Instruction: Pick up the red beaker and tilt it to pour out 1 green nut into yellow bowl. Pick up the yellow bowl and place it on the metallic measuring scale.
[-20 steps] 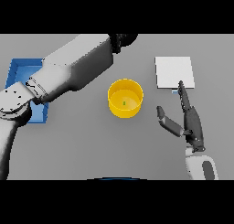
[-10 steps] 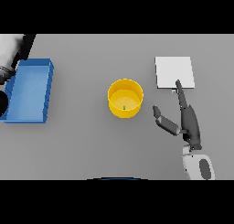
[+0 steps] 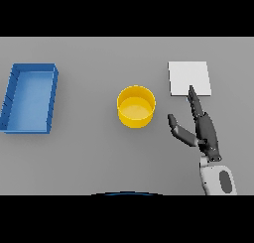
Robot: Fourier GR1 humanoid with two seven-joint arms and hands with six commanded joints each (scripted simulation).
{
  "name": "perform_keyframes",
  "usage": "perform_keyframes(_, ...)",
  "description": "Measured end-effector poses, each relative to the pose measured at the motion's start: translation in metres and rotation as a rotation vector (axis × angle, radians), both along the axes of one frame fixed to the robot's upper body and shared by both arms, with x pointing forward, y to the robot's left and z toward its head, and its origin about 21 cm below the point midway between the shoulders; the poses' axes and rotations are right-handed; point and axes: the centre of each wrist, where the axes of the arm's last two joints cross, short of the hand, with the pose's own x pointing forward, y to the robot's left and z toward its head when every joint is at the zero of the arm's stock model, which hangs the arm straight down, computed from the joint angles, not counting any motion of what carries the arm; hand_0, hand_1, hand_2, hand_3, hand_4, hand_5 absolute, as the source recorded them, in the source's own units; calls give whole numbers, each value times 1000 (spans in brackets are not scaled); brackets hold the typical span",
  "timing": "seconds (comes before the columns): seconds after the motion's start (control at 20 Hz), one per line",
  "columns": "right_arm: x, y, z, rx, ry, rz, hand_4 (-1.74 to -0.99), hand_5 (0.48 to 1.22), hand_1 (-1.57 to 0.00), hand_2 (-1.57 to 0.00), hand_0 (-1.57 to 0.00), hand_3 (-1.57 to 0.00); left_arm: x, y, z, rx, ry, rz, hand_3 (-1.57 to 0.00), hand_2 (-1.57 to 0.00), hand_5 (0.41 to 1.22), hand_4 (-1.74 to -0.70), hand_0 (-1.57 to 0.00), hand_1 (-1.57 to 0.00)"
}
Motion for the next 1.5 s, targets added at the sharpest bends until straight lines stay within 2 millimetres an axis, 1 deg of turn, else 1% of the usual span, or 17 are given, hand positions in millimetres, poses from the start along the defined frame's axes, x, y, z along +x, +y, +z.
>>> perform_keyframes(0.15, 0, 1, -3, -27, -2, -4, -1181, 687, 1, 1, 1, 1, -5, 14, -25, -155, -20, 69, -1488, -1571, 1221, -1741, -1571, -1571)
perform_keyframes(0.2, 1, 1, -4, -26, -5, 1, -1188, 696, 1, 1, 1, 1, -7, 17, -40, -194, 6, 100, -1462, -1571, 1221, -1741, -1571, -1571)
perform_keyframes(0.35, 0, 2, -2, -50, -5, -2, -1194, 703, 1, 1, 1, 1, -16, 30, -69, -297, 15, 163, -1374, -1571, 1221, -1741, -1571, -1571)
perform_keyframes(0.45, -4, 0, -4, -48, -13, -6, -1202, 709, 1, 1, 1, 1, -24, 38, -89, -342, 13, 178, -1379, -1571, 1221, -1741, -1571, -1571)
perform_keyframes(0.5, 0, -3, -4, -53, -5, -16, -1207, 708, 1, 1, 1, 1, -29, 40, -101, -369, 11, 184, -1376, -1571, 1221, -1741, -1571, -1571)
perform_keyframes(0.6, 1, -1, -3, -59, -4, -6, -1202, 699, 1, 1, 1, 1, -38, 38, -121, -403, 18, 221, -1389, -1571, 1221, -1741, -1571, -1571)
perform_keyframes(0.65, -3, 0, -5, -57, -6, -2, -1201, 696, 1, 1, 1, 1, -45, 37, -127, -413, 13, 221, -1396, -1571, 1221, -1741, -1571, -1571)
perform_keyframes(0.8, 2, 1, -5, -43, 1, -8, -1186, 687, 1, 1, 1, 1, -68, 28, -146, -443, 40, 251, -1383, -1571, 1221, -1741, -1571, -1571)
perform_keyframes(1.0, 1, 2, -3, -45, 4, -2, -1168, 679, 1, 1, 1, 1, -95, 11, -154, -496, 114, 260, -1366, -1571, 955, -1735, -1571, -1571)
perform_keyframes(1.05, 0, -3, -5, -49, 8, -10, -1165, 678, 1, 1, 1, 1, -101, 12, -156, -501, 144, 251, -1407, -1571, 888, -1661, -1571, -1571)
perform_keyframes(1.1, -1, 0, -5, -46, 5, -10, -1165, 675, 1, 1, 1, 1, -109, 11, -157, -494, 177, 224, -1368, -1571, 827, -1493, -1571, -1571)
perform_keyframes(1.15, 1, 0, -6, -56, 12, -15, -1163, 671, 1, 1, 1, 1, -114, 11, -153, -495, 178, 186, -1238, -1489, 774, -1311, -1571, -1545)
perform_keyframes(1.2, 0, -2, -6, -57, 5, -19, -1159, 669, 1, 1, 1, 1, -119, 10, -147, -464, 196, 123, -1098, -1311, 740, -1155, -1495, -1380)
perform_keyframes(1.25, 1, 0, -6, -54, 3, -12, -1161, 669, 1, 1, 1, 1, -124, 11, -148, -445, 218, 65, -884, -1049, 714, -1031, -1253, -1104)
perform_keyframes(1.35, 1, 1, -4, -53, 0, -2, -1156, 673, 1, 1, 1, 1, -130, 16, -145, -467, 277, -2, -565, -671, 682, -870, -802, -706)
perform_keyframes(1.45, 3, -3, -3, -52, 2, -16, -1147, 680, 1, 1, 1, 1, -131, 24, -139, -468, 308, -25, -361, -429, 656, -785, -513, -452)
perform_keyframes(1.5, 3, -4, -6, -53, 5, -12, -1145, 685, 1, 1, 1, 1, -133, 22, -145, -425, 337, -31, -289, -343, 651, -762, -410, -361)
